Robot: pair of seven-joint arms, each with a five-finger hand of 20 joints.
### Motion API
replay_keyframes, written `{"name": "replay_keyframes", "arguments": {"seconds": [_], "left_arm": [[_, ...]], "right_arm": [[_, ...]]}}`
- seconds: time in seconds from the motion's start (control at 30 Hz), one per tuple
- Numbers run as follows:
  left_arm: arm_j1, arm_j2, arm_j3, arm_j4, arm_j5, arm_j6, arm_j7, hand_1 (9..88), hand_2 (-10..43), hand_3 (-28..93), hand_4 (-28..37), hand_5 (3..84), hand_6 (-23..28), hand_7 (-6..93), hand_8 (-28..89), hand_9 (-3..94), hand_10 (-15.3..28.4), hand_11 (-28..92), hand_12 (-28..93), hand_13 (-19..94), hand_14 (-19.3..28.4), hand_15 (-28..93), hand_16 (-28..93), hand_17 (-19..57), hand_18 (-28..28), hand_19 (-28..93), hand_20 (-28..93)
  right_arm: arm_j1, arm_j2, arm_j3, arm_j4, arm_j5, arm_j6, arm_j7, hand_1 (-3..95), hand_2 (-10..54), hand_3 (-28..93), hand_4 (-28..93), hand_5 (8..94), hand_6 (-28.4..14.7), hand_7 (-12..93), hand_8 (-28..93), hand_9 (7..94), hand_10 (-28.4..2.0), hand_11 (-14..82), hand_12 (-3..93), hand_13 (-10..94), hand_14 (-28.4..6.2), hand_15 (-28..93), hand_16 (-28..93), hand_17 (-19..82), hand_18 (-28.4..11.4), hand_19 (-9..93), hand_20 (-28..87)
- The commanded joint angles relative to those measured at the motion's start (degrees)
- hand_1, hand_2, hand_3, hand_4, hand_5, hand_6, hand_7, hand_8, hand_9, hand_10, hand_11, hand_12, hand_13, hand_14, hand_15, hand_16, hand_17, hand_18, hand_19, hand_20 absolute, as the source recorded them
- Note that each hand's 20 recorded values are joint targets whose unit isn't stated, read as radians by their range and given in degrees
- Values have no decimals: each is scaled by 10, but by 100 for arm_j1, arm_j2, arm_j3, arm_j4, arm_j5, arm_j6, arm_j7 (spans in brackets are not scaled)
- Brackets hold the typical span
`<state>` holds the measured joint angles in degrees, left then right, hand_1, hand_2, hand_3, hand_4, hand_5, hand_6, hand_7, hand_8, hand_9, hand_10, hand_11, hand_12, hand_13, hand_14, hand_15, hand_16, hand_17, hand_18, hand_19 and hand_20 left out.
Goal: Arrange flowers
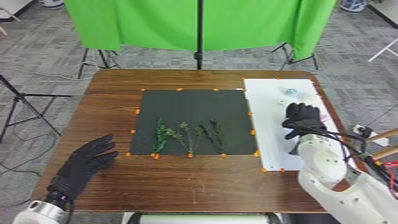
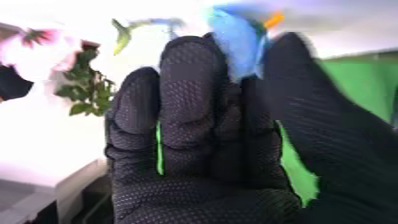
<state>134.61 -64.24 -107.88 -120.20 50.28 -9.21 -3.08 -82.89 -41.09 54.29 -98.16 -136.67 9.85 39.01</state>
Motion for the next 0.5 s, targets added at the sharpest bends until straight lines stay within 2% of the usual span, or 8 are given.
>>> {"name": "replay_keyframes", "arguments": {"seconds": [0.03, 0.1, 0.17, 0.3, 0.4, 0.47, 0.5], "left_arm": [[68, 133, -11, 95, -16, -37, -32, 256, 7, 709, -283, 304, 42, 200, -105, 266, 119, 215, 145, 214, 154, 381, -40, -93, 222, 533, -7], [18, 208, -48, 98, -55, -60, 13, 256, 7, 709, -283, 305, 42, 200, -105, 266, 118, 215, 145, 214, 154, 382, -40, -92, 222, 533, -7], [22, 308, -104, 81, -90, 39, 146, 256, 7, 709, -283, 304, 43, 200, -106, 266, 118, 215, 145, 214, 154, 382, -40, -92, 222, 532, -7], [-50, 502, -223, 59, -158, 195, 194, 256, 7, 709, -283, 305, 43, 199, -106, 266, 119, 215, 145, 214, 154, 382, -40, -92, 222, 533, -6], [-133, 622, -311, 31, -149, 133, 146, 256, 7, 709, -283, 305, 43, 198, -106, 265, 118, 215, 144, 214, 154, 381, -40, -92, 222, 534, -6], [-245, 727, -316, 55, -169, 129, 97, 256, 7, 708, -283, 304, 43, 198, -105, 265, 118, 214, 144, 215, 154, 380, -40, -92, 223, 533, -6], [-259, 776, -305, 73, -197, 180, 113, 256, 7, 709, -283, 305, 43, 198, -105, 264, 118, 214, 144, 215, 154, 380, -40, -92, 223, 533, -7]], "right_arm": [[-70, -18, 46, -76, -104, 263, -263, 541, -95, 816, -283, 694, -11, 529, -141, 838, -42, 238, 467, 814, 14, 501, 395, 370, -173, 826, 410], [-46, -20, 35, -151, -149, 313, -307, 540, -95, 822, -283, 701, -12, 531, -150, 843, -44, 231, 469, 816, 15, 495, 401, 372, -174, 825, 410], [125, -63, -77, -196, -155, 388, -372, 537, -95, 828, -283, 706, -12, 530, -161, 846, -45, 226, 470, 818, 14, 491, 406, 372, -173, 824, 411], [579, -134, -435, -276, -236, 459, -492, 535, -95, 834, -283, 708, -12, 534, -167, 850, -47, 223, 472, 821, 14, 486, 411, 373, -174, 823, 412], [682, -191, -508, -448, -268, 530, -665, 534, -95, 835, -283, 707, -12, 537, -169, 851, -47, 221, 474, 822, 14, 484, 416, 373, -174, 823, 414], [753, -224, -577, -584, -274, 570, -801, 533, -95, 836, -283, 707, -12, 538, -170, 851, -47, 221, 477, 822, 12, 484, 418, 373, -174, 823, 415], [759, -273, -575, -643, -285, 546, -938, 533, -95, 836, -283, 706, -12, 539, -169, 851, -47, 220, 477, 822, 11, 484, 419, 373, -174, 822, 415]]}}
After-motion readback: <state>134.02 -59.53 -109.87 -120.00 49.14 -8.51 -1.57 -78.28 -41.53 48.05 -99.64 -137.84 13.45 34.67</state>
